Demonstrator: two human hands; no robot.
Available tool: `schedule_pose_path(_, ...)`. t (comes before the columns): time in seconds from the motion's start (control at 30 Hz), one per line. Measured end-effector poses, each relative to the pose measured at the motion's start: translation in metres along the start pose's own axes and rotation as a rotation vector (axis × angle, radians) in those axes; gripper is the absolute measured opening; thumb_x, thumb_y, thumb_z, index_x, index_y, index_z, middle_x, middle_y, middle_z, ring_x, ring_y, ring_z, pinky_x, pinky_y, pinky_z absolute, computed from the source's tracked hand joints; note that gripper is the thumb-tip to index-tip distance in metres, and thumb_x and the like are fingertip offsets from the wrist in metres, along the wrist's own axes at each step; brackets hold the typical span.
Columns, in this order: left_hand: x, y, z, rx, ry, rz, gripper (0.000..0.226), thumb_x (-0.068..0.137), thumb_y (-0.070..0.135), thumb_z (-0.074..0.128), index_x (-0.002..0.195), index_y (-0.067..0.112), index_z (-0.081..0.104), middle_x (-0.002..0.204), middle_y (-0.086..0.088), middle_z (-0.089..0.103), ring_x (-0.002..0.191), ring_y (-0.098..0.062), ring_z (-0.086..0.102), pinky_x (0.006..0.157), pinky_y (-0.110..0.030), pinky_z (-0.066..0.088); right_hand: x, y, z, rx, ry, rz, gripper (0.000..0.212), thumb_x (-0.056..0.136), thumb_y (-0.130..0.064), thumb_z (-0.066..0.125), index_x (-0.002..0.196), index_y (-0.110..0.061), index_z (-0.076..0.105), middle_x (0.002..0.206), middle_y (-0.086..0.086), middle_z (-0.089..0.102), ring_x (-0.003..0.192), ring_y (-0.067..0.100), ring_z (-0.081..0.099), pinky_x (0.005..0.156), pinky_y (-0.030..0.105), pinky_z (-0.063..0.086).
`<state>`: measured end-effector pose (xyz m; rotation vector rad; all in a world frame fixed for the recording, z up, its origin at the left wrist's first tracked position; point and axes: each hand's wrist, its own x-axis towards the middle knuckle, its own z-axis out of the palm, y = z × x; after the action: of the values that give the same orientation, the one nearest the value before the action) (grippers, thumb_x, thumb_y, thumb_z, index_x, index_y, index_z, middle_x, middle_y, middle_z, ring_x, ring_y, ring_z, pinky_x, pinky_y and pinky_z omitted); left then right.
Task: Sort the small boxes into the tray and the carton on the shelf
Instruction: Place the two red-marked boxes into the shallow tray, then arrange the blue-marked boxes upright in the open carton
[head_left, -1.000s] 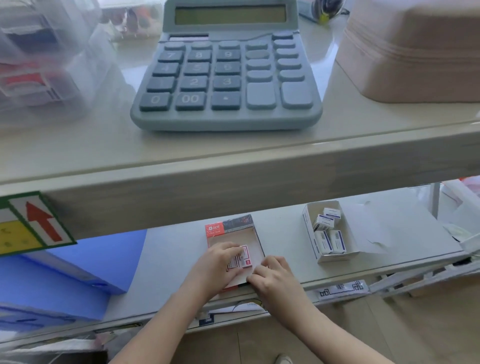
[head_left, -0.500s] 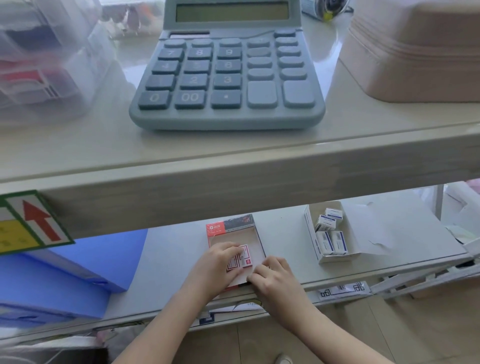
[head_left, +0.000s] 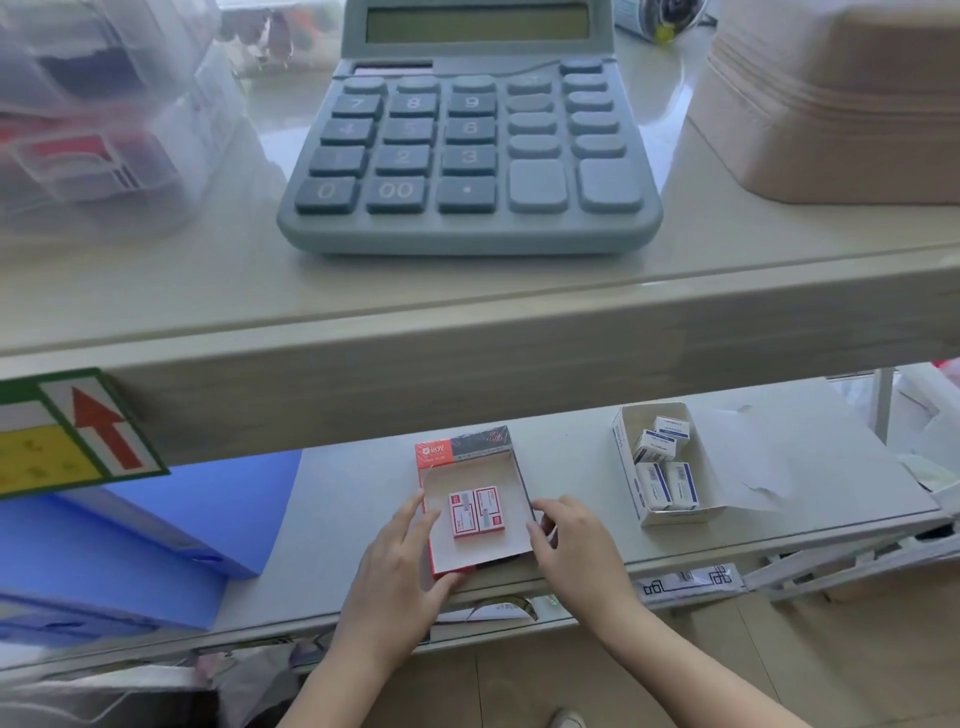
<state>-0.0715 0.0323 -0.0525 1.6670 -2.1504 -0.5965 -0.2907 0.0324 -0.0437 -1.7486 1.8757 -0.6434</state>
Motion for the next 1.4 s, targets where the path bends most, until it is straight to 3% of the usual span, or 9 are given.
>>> schedule_pose_path(0.3,0.024,-0.024,-0.023,0.030,-0.051,-0.055,0.080,0.079,0.039,0.075,0.146,0.023,0.034,0.156,0.002,0.030,0.141,-0.015,0.029,0.114,-0.034,0.027,0.024,-0.025,0.009,0.007,-0.018,-0.039,0.029,0.096,-0.031,0.053,0.119,-0.015,0.061,0.097,0.001,0.061,0.086,0.018,0.057,0.080,0.034,0.051)
schedule_pose_path(0.5,0.019,0.036,-0.014,0.017,0.043,0.059,0.071,0.082,0.041,0.069,0.143,0.028,0.034,0.154,0.008,0.026,0.141,-0.014,0.023,0.113,-0.036,0.028,-0.004,0.008,-0.067,-0.081,0.208,-0.131,0.025,0.092,-0.028,0.061,0.115,-0.018,0.064,0.102,-0.007,0.065,0.074,0.002,0.052,0.062,0.006,0.031)
schedule_pose_path(0.6,0.020,0.086,0.006,-0.037,0.008,0.202,0.059,0.088,0.031,0.062,0.142,0.024,0.037,0.150,0.005,0.031,0.138,-0.012,0.025,0.114,-0.037,0.027,-0.017,0.049,-0.110,-0.154,0.251,-0.091,0.025,0.084,-0.020,0.071,0.108,-0.016,0.066,0.104,-0.003,0.068,0.077,0.013,0.064,0.064,0.019,0.043)
schedule_pose_path(0.8,0.035,0.154,0.055,0.104,-0.170,0.472,0.065,0.087,0.024,0.054,0.146,0.015,0.028,0.153,-0.006,0.031,0.139,-0.024,0.028,0.114,-0.040,0.028,-0.024,0.107,-0.125,-0.340,0.063,-0.090,0.031,0.076,-0.005,0.073,0.104,-0.015,0.069,0.095,0.001,0.062,0.090,0.024,0.059,0.079,0.035,0.052)
schedule_pose_path(0.97,0.035,0.161,0.067,0.241,-0.184,0.520,0.071,0.071,0.025,0.069,0.137,0.015,0.043,0.143,-0.004,0.049,0.130,-0.024,0.046,0.103,-0.039,0.043,-0.023,0.108,-0.112,-0.279,0.166,-0.197,0.032,0.076,0.007,0.071,0.099,-0.015,0.072,0.084,0.002,0.060,0.079,0.023,0.058,0.067,0.035,0.054)
schedule_pose_path(1.1,0.022,0.149,0.059,0.204,-0.143,0.516,0.061,0.071,0.024,0.067,0.130,0.019,0.050,0.132,0.004,0.056,0.123,-0.020,0.051,0.098,-0.033,0.045,-0.030,0.100,-0.103,-0.272,0.115,-0.242,0.039,0.072,0.010,0.069,0.100,-0.017,0.071,0.084,0.001,0.059,0.079,0.020,0.055,0.061,0.030,0.051)
schedule_pose_path(1.17,0.018,0.145,0.054,0.210,-0.115,0.517,0.054,0.075,0.024,0.063,0.128,0.021,0.052,0.129,0.007,0.057,0.122,-0.016,0.049,0.101,-0.030,0.040,-0.035,0.096,-0.101,-0.266,0.064,-0.256,0.034,0.074,0.005,0.068,0.097,-0.020,0.070,0.085,-0.002,0.058,0.078,0.020,0.055,0.057,0.030,0.049)
schedule_pose_path(1.27,0.022,0.147,0.047,0.131,-0.052,0.455,0.040,0.083,0.021,0.056,0.122,0.024,0.054,0.120,0.009,0.060,0.113,-0.012,0.051,0.096,-0.026,0.036,-0.036,0.086,-0.111,-0.191,0.046,-0.229,0.009,0.086,-0.025,0.065,0.094,-0.025,0.069,0.088,-0.007,0.059,0.078,0.016,0.062,0.058,0.032,0.053)
schedule_pose_path(1.4,0.058,0.164,0.040,0.082,0.004,0.366,0.033,0.089,0.020,0.056,0.122,0.021,0.055,0.119,0.004,0.059,0.106,-0.015,0.053,0.093,-0.030,0.044,0.001,0.083,-0.137,-0.139,0.243,-0.154,0.017,0.090,-0.030,0.062,0.102,-0.020,0.068,0.091,-0.005,0.057,0.076,0.014,0.059,0.060,0.030,0.052)
